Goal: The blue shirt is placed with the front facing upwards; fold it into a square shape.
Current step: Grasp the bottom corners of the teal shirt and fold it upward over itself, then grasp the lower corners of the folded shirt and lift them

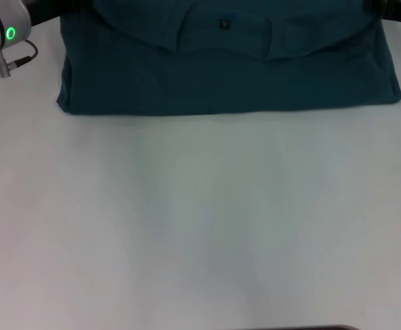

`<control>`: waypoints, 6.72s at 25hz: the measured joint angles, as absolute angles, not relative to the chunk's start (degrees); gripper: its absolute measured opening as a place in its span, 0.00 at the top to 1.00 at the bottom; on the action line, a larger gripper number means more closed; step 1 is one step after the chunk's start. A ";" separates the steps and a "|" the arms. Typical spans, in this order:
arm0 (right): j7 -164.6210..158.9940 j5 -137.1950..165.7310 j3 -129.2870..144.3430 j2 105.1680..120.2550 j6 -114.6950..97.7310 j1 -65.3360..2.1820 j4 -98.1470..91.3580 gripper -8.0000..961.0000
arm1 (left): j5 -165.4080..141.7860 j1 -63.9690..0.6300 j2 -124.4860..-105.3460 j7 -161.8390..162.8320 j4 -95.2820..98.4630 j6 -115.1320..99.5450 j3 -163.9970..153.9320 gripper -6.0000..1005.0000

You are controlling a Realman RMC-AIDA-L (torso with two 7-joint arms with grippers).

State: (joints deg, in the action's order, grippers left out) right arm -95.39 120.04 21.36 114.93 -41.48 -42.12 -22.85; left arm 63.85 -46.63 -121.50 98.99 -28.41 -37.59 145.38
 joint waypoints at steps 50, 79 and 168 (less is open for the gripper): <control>-119.04 129.46 27.25 107.78 -78.21 -29.74 -34.03 0.37 | 59.82 -32.60 -120.12 110.28 -44.74 -67.12 142.20 0.24; -118.07 131.46 29.57 112.51 -61.63 -32.46 -31.92 0.44 | 59.94 -32.96 -120.28 110.22 -44.46 -65.89 142.02 0.24; -117.15 131.22 29.71 112.84 -61.34 -33.67 -31.82 0.97 | 53.17 -32.16 -121.47 109.61 -40.65 -57.06 134.65 0.35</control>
